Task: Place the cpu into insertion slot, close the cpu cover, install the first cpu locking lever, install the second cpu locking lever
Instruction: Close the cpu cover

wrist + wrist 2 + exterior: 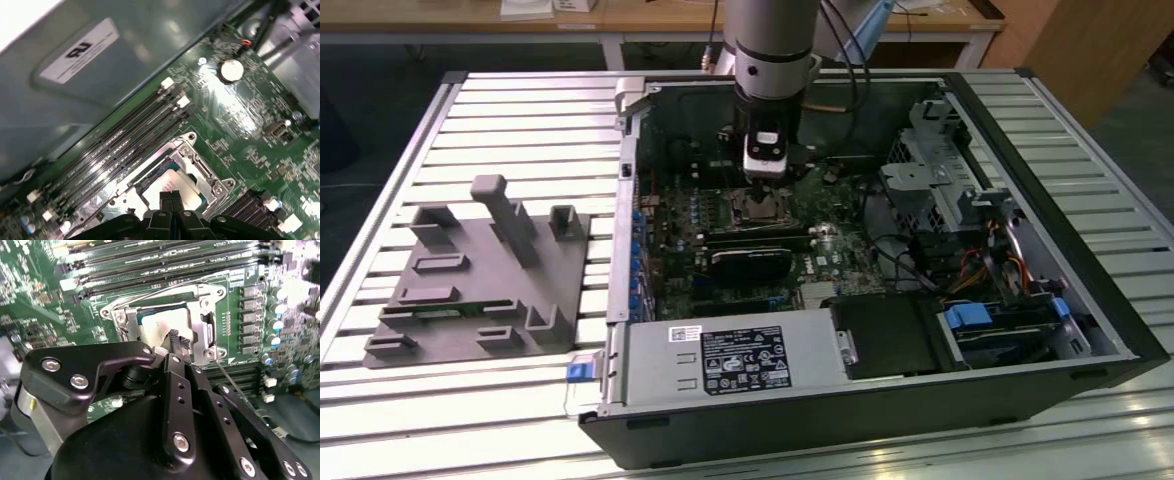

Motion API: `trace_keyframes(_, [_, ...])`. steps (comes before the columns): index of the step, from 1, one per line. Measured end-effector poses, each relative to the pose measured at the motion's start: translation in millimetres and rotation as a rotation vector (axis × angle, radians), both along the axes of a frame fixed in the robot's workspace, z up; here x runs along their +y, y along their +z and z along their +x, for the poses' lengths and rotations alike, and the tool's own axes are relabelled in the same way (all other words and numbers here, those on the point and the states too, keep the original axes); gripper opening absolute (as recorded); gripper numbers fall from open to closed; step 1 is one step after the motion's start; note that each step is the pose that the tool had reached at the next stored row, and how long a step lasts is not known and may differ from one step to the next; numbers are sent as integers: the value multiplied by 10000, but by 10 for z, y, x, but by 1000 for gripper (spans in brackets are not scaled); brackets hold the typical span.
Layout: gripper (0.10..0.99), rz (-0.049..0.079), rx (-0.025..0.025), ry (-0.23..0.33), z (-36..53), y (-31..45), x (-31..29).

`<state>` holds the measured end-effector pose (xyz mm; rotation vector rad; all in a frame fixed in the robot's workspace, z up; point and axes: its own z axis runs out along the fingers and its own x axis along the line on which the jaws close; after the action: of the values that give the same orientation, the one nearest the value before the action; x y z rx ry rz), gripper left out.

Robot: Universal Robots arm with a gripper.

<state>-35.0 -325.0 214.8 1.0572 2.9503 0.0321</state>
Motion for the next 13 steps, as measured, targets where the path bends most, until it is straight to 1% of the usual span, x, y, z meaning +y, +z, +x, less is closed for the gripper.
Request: trace_keyframes(13, [106,0,0,2365,0,-4,0])
